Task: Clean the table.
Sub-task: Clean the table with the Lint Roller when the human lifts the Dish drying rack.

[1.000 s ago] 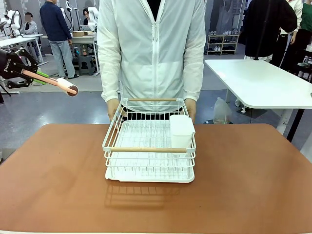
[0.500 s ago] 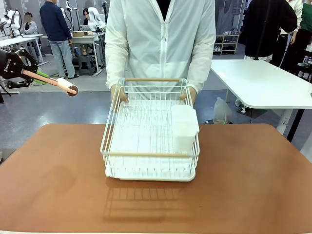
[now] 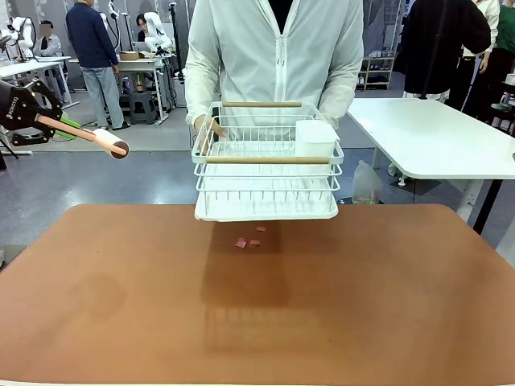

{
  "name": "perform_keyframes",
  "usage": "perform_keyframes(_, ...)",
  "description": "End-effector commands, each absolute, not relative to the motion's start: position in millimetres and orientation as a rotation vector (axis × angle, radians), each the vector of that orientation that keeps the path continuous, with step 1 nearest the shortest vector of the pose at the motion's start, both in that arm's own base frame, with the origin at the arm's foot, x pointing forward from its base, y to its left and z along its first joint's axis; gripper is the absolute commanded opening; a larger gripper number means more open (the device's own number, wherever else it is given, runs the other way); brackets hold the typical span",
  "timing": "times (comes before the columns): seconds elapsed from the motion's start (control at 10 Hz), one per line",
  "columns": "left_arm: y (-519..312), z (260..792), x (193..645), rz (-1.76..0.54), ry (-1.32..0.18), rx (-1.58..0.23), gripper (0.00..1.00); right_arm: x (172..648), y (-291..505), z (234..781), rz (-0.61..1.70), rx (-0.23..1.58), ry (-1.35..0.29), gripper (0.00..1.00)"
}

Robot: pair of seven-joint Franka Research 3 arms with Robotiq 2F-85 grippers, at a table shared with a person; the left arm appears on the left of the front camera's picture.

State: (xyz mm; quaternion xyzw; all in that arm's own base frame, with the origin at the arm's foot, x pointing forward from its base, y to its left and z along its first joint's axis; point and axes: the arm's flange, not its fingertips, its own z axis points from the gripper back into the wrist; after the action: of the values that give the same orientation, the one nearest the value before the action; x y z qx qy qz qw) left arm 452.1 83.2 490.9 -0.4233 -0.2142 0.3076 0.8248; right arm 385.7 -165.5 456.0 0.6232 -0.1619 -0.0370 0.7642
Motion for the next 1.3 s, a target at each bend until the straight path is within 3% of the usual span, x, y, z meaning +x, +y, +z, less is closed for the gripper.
perform_keyframes(0.0, 83.4, 492.2, 451.4, 0.645, -0.446, -0.897, 0.00, 386.6, -164.1, 459.9, -0.081, 1.370, -0.355, 1.00)
perform_keyframes(0.7, 83.4, 492.2, 451.4, 0.645, -0.446, -0.897, 0.00, 386.6, -164.1, 459.9, -0.081, 1.370, -0.355, 1.00)
perform_keyframes(0.8, 83.2, 490.9, 452.1, 0.654, -0.455, -0.900, 0.21, 386.6, -164.1, 459.9, -0.081, 1.370, -0.355, 1.00)
perform_keyframes(1.2, 66.4, 514.1, 520.2, 0.102, -0.333, -0.697, 0.21, 386.6, -164.1, 459.9, -0.081, 1.370, -0.355, 1.00)
